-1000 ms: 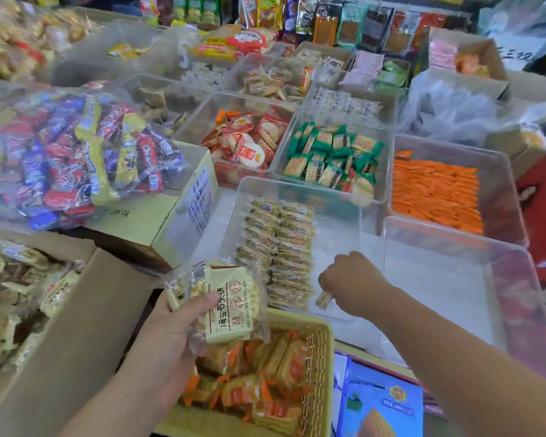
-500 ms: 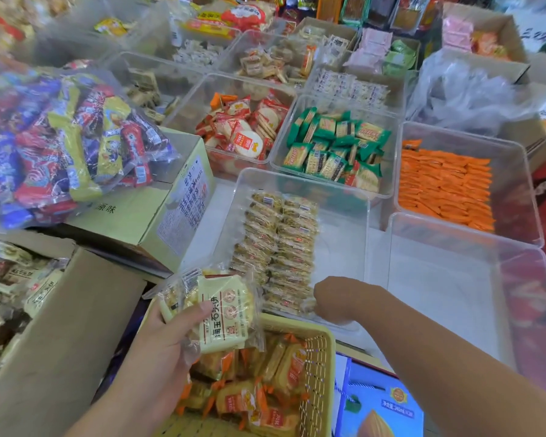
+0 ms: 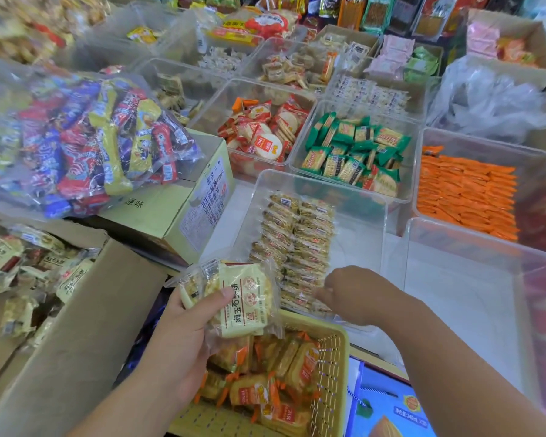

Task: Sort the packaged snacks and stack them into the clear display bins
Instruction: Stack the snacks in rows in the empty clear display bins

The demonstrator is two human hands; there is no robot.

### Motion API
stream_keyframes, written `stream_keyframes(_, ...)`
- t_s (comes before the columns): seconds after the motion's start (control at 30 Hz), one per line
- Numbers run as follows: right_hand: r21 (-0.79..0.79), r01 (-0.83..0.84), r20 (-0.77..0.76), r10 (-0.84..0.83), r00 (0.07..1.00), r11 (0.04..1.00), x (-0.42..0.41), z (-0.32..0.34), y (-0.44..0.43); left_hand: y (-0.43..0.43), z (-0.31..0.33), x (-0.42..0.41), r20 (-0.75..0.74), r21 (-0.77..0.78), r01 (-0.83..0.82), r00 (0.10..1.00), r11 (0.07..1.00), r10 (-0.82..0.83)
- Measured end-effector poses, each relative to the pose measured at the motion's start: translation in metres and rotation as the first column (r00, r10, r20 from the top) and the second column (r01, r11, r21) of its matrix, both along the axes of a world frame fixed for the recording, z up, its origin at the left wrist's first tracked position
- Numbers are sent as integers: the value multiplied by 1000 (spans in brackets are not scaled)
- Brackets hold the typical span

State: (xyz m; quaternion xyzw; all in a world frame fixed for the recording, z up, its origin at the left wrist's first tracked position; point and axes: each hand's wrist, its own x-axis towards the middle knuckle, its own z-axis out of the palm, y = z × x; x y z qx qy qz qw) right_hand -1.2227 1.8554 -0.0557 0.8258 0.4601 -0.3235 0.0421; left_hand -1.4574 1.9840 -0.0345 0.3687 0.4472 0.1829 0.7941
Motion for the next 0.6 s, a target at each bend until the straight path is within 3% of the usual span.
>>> stream_keyframes(0.07, 307, 219, -212, -158, 964, 926, -24, 24, -6, -2, 1, 3, -32, 50, 8, 999, 999, -6)
stream_keyframes(0.13, 430, 424, -474, -200, 857, 797, -55, 40, -11, -5, 1, 6, -56, 94, 33, 998, 995, -28)
stream_keyframes(0.17, 445, 446, -516, -185, 836, 776, -69, 44, -13, -8, 2, 8, -60, 109, 51, 997, 993, -45)
stream_keyframes(0.37, 612, 476, -416, -255, 873, 631, -103, 25, -16, -22, 4, 18, -97, 64, 44, 995, 997, -37)
stream_keyframes(0.5, 709, 447, -265, -381, 886, 545, -102, 24, -19, -25, 6, 21, -78, 102, 49, 996, 994, -41)
stream_keyframes(0.6, 728, 443, -281, -363, 889, 523, -104, 21, -19, -25, 6, 22, -49, 132, 99, 994, 986, -93)
